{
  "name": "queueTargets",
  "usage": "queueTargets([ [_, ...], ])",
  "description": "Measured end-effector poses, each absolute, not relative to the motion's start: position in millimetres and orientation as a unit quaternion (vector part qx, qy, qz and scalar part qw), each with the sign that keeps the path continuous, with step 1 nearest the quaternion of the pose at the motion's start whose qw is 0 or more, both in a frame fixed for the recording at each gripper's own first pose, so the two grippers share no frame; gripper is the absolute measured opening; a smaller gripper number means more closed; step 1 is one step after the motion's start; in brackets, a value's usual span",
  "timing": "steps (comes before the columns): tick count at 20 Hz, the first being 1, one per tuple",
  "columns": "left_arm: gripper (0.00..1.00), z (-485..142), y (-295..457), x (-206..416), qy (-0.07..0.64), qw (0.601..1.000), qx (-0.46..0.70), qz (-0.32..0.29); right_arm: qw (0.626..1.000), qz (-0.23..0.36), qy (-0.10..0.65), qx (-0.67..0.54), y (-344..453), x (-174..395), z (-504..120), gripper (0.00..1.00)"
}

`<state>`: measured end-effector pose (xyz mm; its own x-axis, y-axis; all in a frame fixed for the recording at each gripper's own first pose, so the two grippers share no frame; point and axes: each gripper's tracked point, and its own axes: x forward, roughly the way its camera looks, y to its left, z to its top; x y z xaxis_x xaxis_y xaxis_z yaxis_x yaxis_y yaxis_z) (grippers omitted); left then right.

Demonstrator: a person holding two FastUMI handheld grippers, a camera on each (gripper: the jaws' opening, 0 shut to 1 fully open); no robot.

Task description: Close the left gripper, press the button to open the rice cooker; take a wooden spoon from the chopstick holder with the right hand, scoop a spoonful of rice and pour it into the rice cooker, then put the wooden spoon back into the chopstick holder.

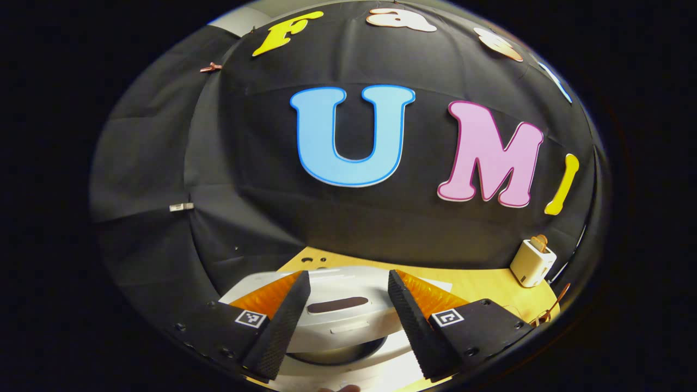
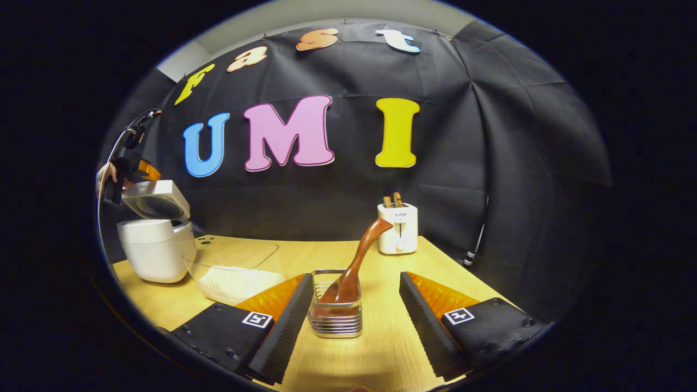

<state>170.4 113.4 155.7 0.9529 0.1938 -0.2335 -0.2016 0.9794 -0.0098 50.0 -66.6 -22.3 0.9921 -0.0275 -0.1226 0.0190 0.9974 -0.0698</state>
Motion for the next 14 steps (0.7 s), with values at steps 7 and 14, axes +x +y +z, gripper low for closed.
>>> queueTargets([
  [7, 0.94, 101.2, 107.5, 156.5, 0.164, 0.979, -0.002, 0.123, 0.996, -0.002, 0.084, -0.021, -60.7, 34.2, -45.5, 0.98],
  [14, 0.93, 76.4, 102.9, 149.7, 0.154, 0.978, 0.010, 0.139, 0.994, -0.011, 0.105, 0.011, -72.1, 33.1, -62.8, 0.98],
])
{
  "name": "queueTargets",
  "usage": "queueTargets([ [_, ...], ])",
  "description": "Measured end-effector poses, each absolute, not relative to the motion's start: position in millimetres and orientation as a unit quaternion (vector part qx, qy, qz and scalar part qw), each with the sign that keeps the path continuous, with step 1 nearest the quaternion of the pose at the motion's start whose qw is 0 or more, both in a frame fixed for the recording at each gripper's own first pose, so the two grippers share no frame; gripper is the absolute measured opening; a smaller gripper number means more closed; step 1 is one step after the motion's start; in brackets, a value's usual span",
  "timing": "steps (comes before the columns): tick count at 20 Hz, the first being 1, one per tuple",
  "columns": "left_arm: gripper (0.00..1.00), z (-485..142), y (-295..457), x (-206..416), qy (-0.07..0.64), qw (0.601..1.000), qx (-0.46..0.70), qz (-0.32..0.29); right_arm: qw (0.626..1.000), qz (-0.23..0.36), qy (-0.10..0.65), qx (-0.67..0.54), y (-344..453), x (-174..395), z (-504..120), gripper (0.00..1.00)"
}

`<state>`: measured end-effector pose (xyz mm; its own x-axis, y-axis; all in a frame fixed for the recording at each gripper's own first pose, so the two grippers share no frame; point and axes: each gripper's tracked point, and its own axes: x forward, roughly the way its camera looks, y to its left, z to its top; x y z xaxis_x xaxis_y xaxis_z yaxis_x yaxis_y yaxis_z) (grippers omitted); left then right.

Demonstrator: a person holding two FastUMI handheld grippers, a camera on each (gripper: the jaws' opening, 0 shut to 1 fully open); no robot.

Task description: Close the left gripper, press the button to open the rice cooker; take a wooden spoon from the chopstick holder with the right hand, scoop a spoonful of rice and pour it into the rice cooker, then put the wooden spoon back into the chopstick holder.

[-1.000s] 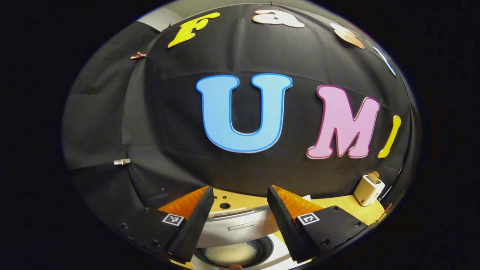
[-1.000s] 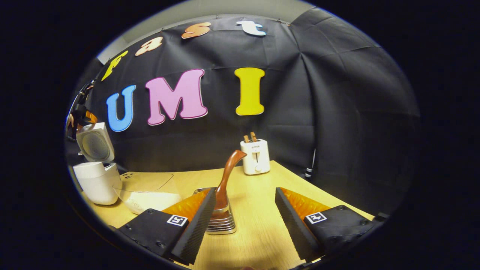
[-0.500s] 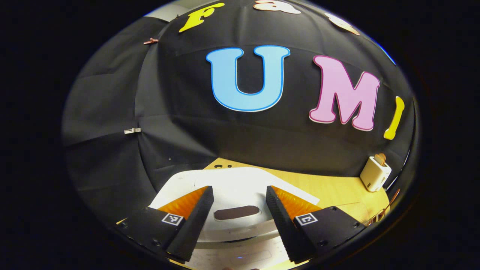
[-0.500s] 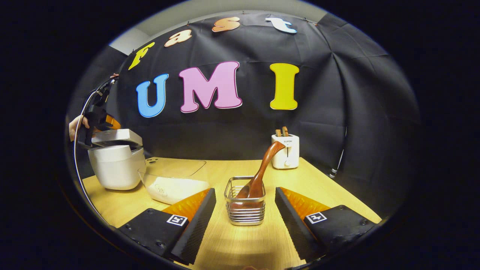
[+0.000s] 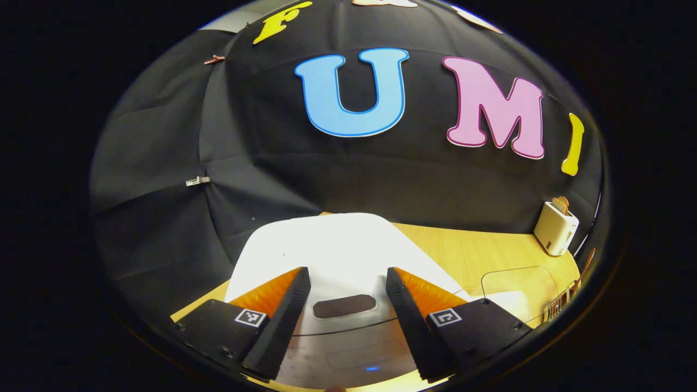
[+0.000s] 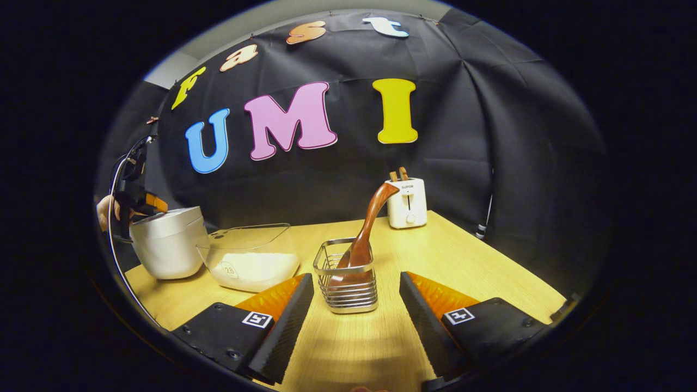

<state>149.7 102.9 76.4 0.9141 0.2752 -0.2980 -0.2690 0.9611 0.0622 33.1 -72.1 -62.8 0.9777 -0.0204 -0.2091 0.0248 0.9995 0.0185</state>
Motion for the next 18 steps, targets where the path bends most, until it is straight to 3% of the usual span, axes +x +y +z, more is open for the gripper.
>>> queueTargets([
  [12, 0.91, 77.6, 100.0, 147.9, 0.094, 0.985, 0.032, 0.141, 0.994, 0.018, 0.109, 0.014, -38.5, 36.9, -66.2, 0.98],
  [15, 0.98, 88.7, 88.7, 130.3, 0.040, 0.991, -0.001, 0.130, 0.996, 0.002, 0.087, 0.018, -44.0, 35.5, -48.7, 0.98],
  [18, 0.95, 96.6, 71.8, 108.5, -0.006, 0.994, -0.009, 0.113, 0.998, -0.011, 0.067, 0.018, -45.5, 36.3, -34.3, 0.98],
])
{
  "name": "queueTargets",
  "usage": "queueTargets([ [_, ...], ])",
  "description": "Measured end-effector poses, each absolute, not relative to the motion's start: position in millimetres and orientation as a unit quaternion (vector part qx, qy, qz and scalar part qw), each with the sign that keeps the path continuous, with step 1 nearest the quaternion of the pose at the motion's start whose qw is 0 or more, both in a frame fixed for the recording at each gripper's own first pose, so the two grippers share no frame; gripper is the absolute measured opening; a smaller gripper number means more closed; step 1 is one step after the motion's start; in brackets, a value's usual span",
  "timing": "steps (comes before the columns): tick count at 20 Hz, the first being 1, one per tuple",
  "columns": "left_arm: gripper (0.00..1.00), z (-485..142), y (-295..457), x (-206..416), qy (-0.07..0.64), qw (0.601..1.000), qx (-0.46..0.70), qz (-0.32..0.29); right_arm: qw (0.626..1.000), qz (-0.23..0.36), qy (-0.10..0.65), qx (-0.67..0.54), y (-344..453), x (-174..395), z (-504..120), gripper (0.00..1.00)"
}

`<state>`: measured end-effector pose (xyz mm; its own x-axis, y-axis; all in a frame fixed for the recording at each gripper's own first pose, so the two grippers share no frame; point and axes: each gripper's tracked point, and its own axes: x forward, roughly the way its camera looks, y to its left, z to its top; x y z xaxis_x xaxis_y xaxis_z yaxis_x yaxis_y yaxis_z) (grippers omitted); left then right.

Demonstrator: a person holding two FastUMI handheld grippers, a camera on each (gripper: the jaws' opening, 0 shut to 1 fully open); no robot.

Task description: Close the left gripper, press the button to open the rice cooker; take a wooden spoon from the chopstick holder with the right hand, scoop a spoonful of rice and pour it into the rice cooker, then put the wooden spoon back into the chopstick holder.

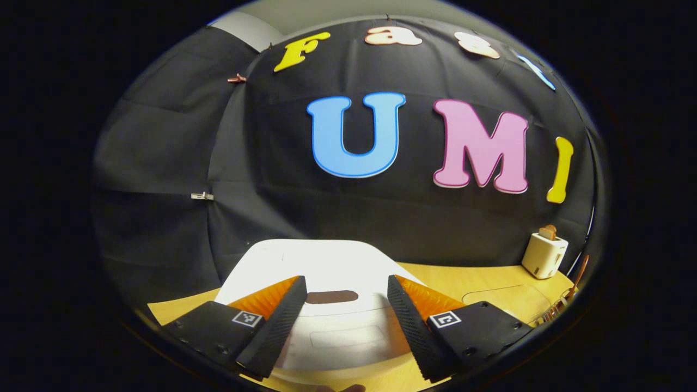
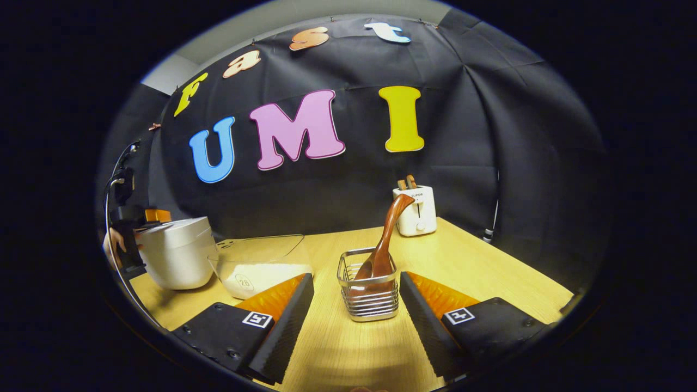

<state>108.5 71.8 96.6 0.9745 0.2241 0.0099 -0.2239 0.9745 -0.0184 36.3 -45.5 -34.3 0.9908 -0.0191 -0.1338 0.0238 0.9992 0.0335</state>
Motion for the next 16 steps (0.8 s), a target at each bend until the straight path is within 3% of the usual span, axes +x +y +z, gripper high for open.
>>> queueTargets([
  [10, 0.95, 102.7, 61.0, -11.6, -0.098, 0.994, 0.004, 0.047, 0.999, -0.015, 0.037, 0.014, -7.8, 8.0, -32.5, 0.98],
  [16, 0.95, 54.4, 21.7, -50.1, -0.119, 0.991, 0.053, -0.025, 1.000, -0.019, 0.014, 0.014, 14.1, -23.8, -44.3, 0.98],
])
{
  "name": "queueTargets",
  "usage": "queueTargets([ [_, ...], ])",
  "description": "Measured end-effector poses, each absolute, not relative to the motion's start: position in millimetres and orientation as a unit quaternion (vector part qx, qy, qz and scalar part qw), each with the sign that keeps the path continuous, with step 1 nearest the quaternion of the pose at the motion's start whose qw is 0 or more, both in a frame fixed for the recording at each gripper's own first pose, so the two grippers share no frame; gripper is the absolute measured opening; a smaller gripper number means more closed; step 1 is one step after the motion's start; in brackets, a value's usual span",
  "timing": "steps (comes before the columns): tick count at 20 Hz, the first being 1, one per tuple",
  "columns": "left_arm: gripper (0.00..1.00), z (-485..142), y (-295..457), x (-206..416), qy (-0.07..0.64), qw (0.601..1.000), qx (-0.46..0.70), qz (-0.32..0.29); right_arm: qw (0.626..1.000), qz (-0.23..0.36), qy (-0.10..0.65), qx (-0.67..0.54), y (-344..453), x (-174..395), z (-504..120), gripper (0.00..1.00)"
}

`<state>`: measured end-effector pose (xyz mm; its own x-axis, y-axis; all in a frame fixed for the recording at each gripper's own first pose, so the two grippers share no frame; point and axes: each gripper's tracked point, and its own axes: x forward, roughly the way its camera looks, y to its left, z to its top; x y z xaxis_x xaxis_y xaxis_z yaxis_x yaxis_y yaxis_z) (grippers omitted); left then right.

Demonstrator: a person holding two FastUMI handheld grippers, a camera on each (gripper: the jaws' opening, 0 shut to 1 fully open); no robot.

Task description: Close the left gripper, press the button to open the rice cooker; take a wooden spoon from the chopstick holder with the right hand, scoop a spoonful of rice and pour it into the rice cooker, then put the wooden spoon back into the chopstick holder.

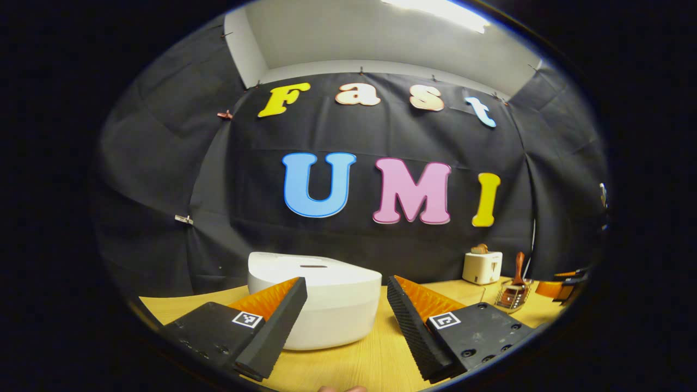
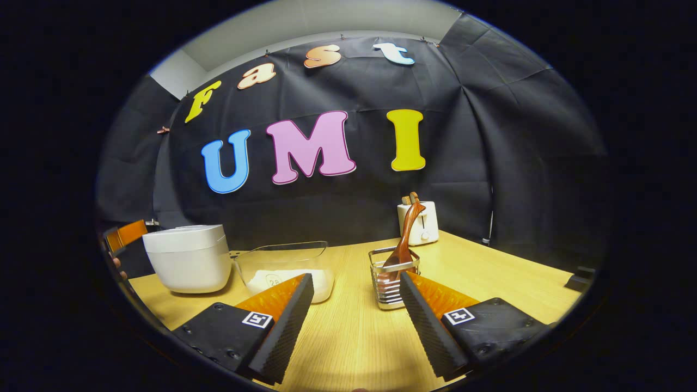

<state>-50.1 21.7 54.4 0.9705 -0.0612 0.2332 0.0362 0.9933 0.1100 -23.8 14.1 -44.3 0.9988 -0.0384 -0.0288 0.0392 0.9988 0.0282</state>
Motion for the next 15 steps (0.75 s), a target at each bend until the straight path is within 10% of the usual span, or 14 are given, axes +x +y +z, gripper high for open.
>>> queueTargets([
  [15, 0.97, 38.0, 7.4, -55.2, -0.052, 0.997, 0.010, -0.048, 0.999, -0.015, -0.025, -0.034, 37.9, -44.8, -9.2, 0.98],
])
